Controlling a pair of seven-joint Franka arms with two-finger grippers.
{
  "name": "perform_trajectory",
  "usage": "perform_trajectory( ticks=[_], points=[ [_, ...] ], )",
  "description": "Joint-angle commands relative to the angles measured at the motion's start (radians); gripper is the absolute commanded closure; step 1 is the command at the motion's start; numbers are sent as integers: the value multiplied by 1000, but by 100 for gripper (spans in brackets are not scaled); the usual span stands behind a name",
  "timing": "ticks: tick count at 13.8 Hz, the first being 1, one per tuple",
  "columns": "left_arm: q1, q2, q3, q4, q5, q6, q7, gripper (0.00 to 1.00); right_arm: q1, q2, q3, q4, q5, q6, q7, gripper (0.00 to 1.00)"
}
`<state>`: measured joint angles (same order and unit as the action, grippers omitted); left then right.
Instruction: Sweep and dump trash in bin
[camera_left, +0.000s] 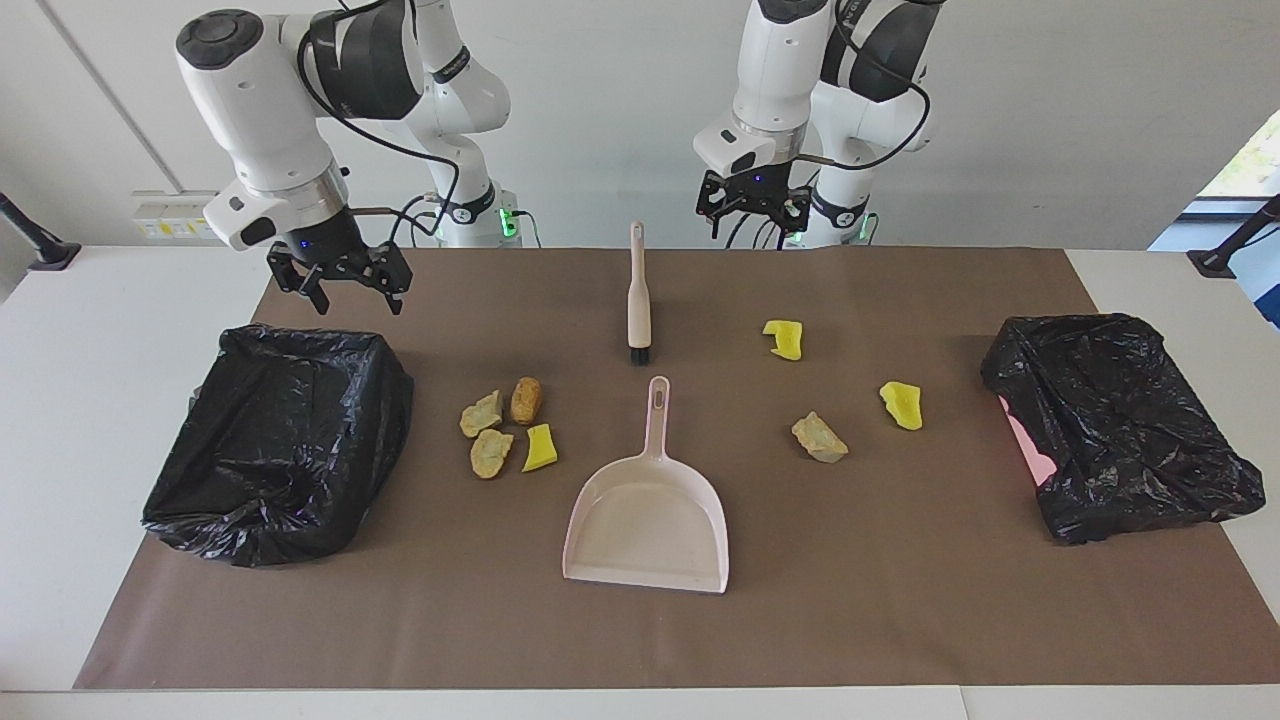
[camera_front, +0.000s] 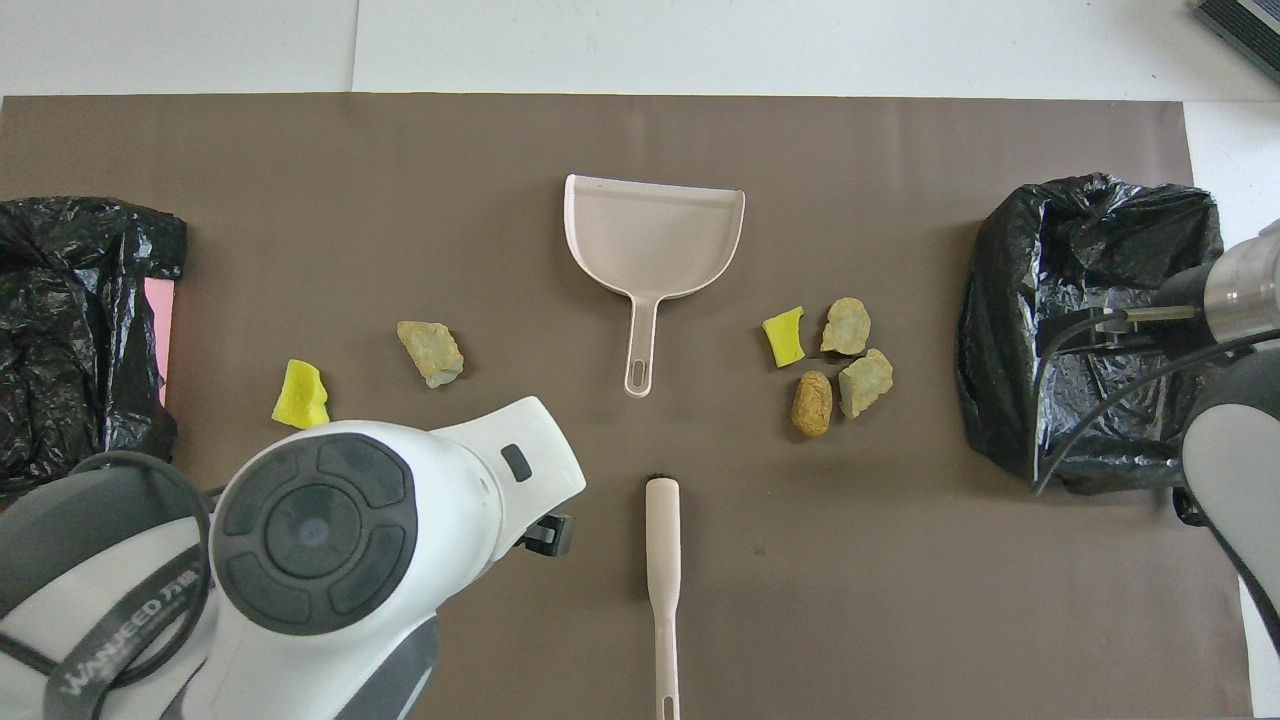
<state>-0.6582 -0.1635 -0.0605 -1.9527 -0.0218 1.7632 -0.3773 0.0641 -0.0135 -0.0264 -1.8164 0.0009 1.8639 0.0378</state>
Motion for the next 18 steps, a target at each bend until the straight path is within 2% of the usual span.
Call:
perform_trajectory(
  ticks=[1, 4, 7, 8, 10, 12, 14, 18],
  points=[
    [-79, -31, 14, -89, -9, 84, -70, 0, 43, 99, 13, 11, 24, 96, 48, 0],
    [-168, -24, 14, -156, -9, 162, -152, 0, 91, 214, 13, 71, 77, 166, 97, 0],
    [-268, 48, 14, -205, -9, 266, -258, 0, 106, 275, 13, 140, 155, 156, 128, 0],
    [-285, 51, 14, -236, -10, 304, -265, 0, 129, 312, 13, 173, 156, 147, 178, 0],
    [-342, 103, 14, -258, -12, 387, -331, 0, 192, 395, 13, 271, 149, 126, 310, 0],
    [-372, 125, 13, -287, -12, 430, -354, 0, 235, 443, 14, 345, 152, 124, 407, 0],
    [-380, 127, 13, -333, -27, 479, -345, 0, 279, 464, 14, 348, 169, 158, 451, 0],
    [-406, 168, 13, -344, -79, 498, -345, 2, 376, 611, 14, 488, 172, 181, 568, 0]
  ],
)
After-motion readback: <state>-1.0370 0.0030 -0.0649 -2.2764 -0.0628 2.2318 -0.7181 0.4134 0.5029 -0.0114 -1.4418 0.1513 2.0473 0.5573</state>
